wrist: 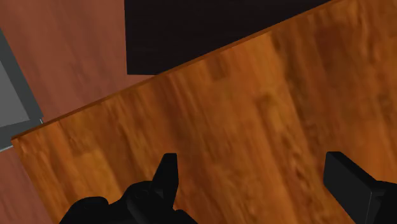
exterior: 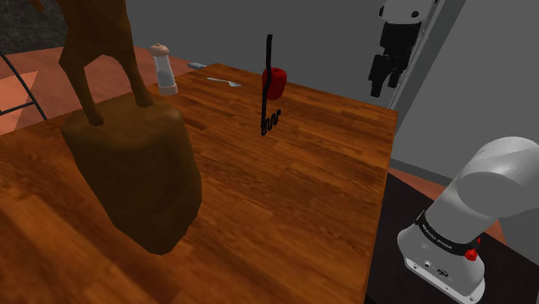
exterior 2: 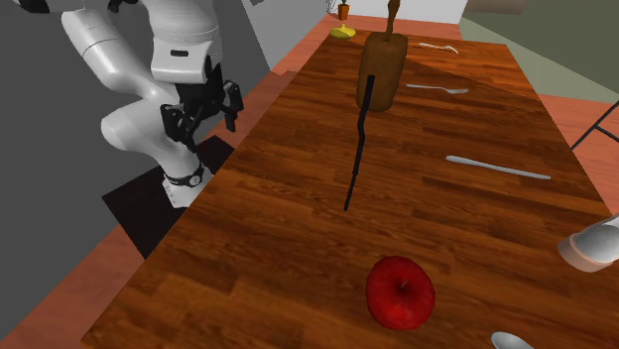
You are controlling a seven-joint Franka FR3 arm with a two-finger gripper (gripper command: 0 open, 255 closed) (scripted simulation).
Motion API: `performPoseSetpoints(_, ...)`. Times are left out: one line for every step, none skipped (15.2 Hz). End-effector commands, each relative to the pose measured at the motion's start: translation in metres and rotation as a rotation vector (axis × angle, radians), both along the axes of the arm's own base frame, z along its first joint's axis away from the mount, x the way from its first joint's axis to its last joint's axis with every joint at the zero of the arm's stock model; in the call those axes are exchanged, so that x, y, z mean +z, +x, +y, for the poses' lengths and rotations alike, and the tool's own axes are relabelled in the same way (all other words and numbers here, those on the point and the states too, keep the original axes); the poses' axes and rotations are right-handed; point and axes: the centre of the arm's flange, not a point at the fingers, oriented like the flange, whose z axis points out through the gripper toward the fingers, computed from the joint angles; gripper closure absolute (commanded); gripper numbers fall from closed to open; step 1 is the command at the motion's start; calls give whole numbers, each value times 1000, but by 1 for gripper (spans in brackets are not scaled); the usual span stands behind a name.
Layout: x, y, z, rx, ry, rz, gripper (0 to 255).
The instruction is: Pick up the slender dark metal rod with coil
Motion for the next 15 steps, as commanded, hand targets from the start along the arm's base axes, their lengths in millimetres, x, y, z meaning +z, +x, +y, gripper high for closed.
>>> performPoseSetpoints(0,0,0,0,0,0,0)
performPoseSetpoints(4,9,7,13,8,-2,0)
performPoseSetpoints(9,18,15,27,16,-5,0)
performPoseSetpoints(13,26,22,40,24,-7,0)
performPoseSetpoints(17,35,30,53,32,-9,0)
performPoseSetpoints(22,43,38,66,39,-12,0)
performPoseSetpoints(27,51,45,80,47,-14,0)
performPoseSetpoints(31,60,53,93,55,-16,0)
performPoseSetpoints(36,68,61,106,63,-19,0)
performPoseSetpoints(41,76,69,119,71,-21,0)
performPoseSetpoints(46,84,77,133,79,-23,0)
performPoseSetpoints(51,91,85,146,87,-26,0)
performPoseSetpoints(56,99,93,159,95,-28,0)
performPoseSetpoints(61,106,102,172,103,-30,0)
performPoseSetpoints(67,114,110,186,110,-33,0)
